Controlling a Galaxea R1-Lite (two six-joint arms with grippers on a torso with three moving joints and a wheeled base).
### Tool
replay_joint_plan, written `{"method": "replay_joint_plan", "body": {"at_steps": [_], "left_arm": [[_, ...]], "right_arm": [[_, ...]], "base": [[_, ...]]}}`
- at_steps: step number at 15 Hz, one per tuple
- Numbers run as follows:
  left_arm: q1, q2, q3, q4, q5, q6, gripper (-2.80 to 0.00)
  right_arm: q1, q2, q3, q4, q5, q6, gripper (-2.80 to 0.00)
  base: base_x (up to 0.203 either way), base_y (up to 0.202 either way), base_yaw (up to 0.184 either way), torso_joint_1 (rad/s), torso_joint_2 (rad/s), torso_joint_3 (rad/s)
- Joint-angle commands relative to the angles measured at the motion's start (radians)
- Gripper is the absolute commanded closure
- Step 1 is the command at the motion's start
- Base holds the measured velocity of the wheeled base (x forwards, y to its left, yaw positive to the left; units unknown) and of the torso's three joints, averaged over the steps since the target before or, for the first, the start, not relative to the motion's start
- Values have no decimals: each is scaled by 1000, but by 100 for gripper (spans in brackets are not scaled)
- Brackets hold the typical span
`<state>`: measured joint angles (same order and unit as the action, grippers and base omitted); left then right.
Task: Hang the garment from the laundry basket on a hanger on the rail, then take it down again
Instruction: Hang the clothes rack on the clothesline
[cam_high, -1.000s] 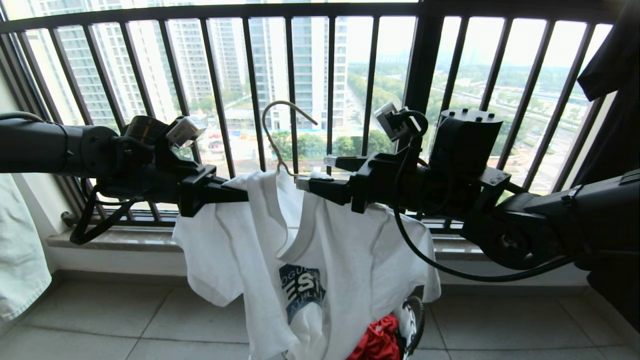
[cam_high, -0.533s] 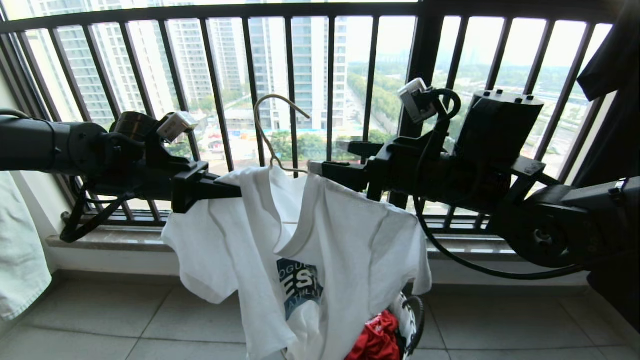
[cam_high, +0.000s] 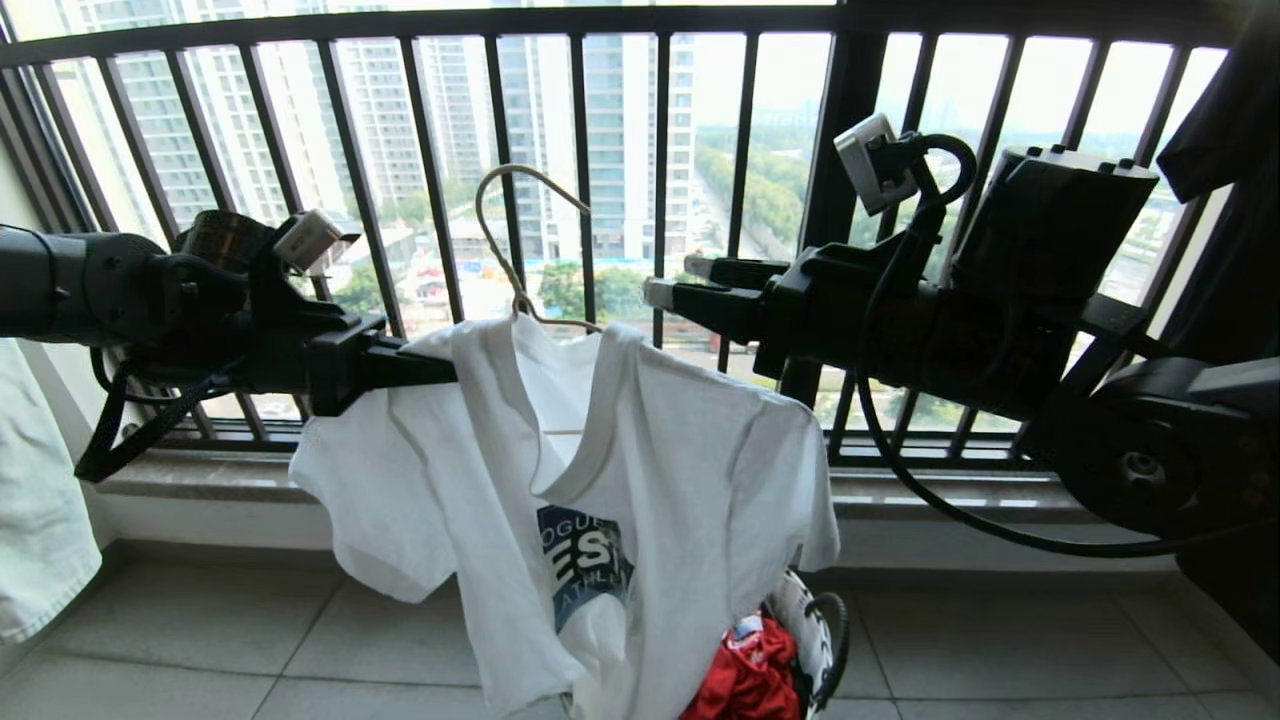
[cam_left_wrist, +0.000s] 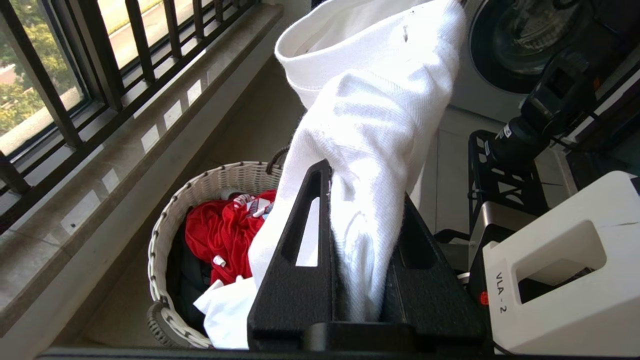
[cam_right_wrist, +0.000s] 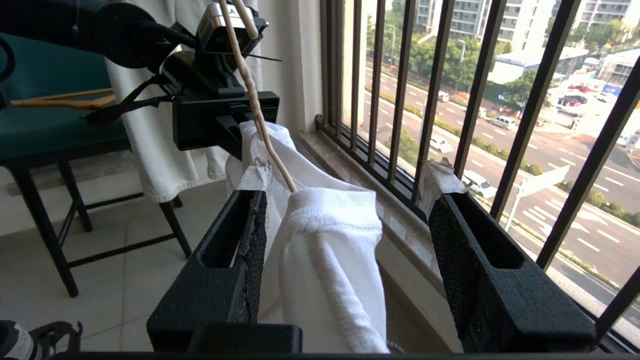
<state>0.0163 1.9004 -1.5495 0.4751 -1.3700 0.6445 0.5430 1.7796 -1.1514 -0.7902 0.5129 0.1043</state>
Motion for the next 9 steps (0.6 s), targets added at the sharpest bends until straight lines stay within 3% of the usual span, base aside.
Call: {"method": "replay_joint_plan", "body": {"at_steps": [1,4,9], "left_arm": [[27,-28,15,5,-18,1,0],[56,-57,34,6,-60,-33,0],[123,-156,100,8,-60,-76,0]], "right_arm": [[0,4,-16,-1,-30,0,0],[0,9,-48,6,-98,3,0],[0,40,-127,87,-204,4,0]], "base": [[0,0,0,0,0,0],[0,0,0,0,0,0],[0,0,0,0,0,0]]}}
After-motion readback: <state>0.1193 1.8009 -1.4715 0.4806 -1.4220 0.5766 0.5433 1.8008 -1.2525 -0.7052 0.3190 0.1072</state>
